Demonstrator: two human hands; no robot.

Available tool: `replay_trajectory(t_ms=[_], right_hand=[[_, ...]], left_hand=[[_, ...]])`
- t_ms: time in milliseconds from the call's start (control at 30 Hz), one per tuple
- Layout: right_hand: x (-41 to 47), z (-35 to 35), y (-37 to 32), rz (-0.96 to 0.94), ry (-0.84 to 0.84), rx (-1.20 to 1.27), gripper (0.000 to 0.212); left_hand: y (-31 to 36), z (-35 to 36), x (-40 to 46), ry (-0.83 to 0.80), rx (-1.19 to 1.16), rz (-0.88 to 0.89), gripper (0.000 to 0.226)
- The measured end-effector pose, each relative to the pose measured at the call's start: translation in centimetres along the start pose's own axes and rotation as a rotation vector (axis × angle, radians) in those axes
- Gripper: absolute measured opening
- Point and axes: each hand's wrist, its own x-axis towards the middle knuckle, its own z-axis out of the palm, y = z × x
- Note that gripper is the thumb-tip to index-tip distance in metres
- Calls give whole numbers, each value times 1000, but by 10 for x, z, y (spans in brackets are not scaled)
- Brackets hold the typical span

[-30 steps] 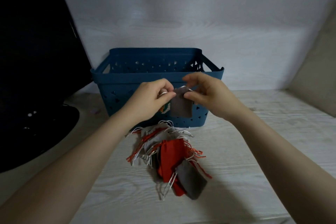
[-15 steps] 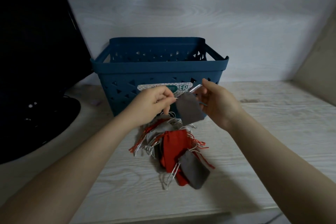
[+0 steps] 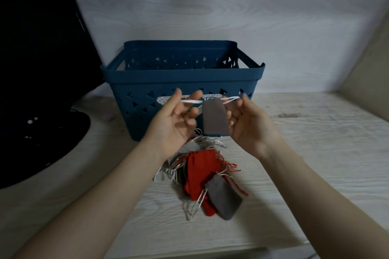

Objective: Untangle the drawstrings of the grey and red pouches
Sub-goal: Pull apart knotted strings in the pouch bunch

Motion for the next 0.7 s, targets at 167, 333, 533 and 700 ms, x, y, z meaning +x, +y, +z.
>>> replay_trajectory(t_ms=[167, 333, 533, 700], right_hand=[[1, 6, -4, -30, 40, 197, 51], [1, 7, 2, -77, 103, 126, 39], [2, 12, 8, -189, 170, -390, 31], [-1, 25, 18, -416, 23, -960, 31]], left_hand=[[-3, 5, 7, 2, -256, -39, 50], [-2, 4, 9, 114, -143, -43, 47], [-4, 10, 8, 204, 36, -15, 35], [-11, 25, 8, 219, 434, 102, 32]])
